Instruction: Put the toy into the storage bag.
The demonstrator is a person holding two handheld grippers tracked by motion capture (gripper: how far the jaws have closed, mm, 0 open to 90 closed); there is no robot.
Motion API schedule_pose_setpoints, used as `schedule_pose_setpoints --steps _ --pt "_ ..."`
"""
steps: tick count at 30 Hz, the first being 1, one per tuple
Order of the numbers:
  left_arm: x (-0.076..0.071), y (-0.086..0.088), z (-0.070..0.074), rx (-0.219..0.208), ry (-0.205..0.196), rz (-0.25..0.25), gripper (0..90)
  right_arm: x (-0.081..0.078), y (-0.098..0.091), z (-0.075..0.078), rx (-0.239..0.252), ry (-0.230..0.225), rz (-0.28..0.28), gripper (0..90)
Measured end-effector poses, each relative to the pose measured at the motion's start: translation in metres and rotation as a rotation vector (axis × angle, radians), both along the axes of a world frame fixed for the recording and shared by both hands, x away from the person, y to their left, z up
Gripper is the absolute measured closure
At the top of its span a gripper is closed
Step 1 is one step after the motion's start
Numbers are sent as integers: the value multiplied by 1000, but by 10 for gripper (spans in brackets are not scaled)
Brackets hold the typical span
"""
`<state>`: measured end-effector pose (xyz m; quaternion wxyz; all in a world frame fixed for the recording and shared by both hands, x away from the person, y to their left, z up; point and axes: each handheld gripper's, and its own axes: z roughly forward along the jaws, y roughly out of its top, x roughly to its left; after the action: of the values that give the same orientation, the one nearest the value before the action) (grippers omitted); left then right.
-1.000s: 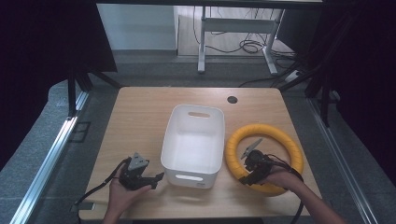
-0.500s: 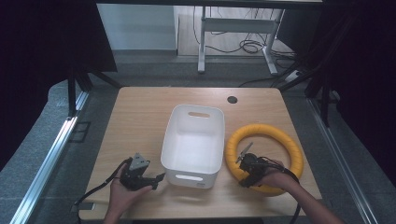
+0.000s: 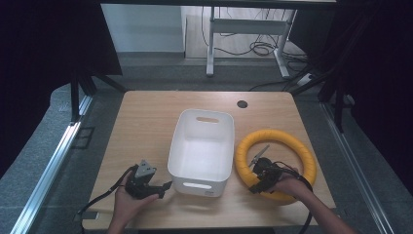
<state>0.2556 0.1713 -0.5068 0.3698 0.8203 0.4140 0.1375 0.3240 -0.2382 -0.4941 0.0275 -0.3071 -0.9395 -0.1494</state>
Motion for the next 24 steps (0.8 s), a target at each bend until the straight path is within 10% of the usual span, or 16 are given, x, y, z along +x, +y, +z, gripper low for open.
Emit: schedule_pose_setpoints --steps 9,24 --pt "0 0 0 7 -2 -1 213 7 -26 27 228 -3 -66 505" --pt "0 0 -1 14 0 -2 211 12 -54 56 423 -67 -129 505"
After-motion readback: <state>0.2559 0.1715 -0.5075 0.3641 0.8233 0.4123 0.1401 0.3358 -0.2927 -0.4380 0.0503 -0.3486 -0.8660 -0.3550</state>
